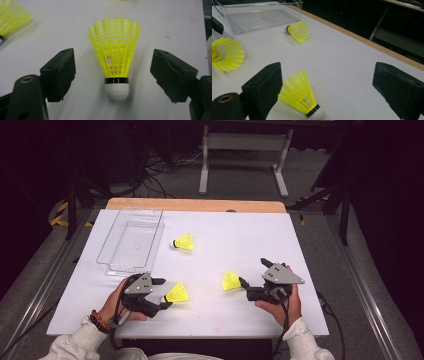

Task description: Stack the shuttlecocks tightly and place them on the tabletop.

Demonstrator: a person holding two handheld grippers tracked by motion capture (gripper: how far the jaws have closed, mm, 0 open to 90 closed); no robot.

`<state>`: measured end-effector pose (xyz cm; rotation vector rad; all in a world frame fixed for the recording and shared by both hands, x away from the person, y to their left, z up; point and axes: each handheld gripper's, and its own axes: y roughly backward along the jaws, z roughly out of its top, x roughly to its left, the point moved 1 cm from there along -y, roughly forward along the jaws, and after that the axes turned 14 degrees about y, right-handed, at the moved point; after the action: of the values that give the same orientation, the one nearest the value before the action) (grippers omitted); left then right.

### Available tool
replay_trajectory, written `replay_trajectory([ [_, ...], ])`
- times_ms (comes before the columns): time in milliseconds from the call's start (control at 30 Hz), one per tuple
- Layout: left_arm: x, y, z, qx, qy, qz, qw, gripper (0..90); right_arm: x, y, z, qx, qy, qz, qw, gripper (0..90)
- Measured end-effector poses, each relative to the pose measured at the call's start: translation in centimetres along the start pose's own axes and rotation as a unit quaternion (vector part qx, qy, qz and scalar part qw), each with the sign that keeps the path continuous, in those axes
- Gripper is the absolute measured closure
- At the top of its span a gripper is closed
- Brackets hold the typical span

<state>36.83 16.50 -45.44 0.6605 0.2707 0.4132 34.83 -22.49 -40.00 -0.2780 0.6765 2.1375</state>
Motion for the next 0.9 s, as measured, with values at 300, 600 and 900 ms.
replay_trajectory([
  [300,0.2,-1.3,0.9,0.035,-0.01,-0.014,0.9992,29.2,-1.3,1.9,-2.0,0.01,-0.031,-0.016,0.9993,10.0],
  [600,0.6,-2.3,1.1,0.065,-0.01,-0.011,0.9978,31.9,-1.2,1.8,-2.4,0.015,-0.033,-0.009,0.9993,10.2],
  [900,0.9,-3.0,1.3,0.081,-0.006,-0.022,0.9965,36.6,-0.3,0.7,-2.5,0.026,-0.023,0.015,0.9993,10.4],
])
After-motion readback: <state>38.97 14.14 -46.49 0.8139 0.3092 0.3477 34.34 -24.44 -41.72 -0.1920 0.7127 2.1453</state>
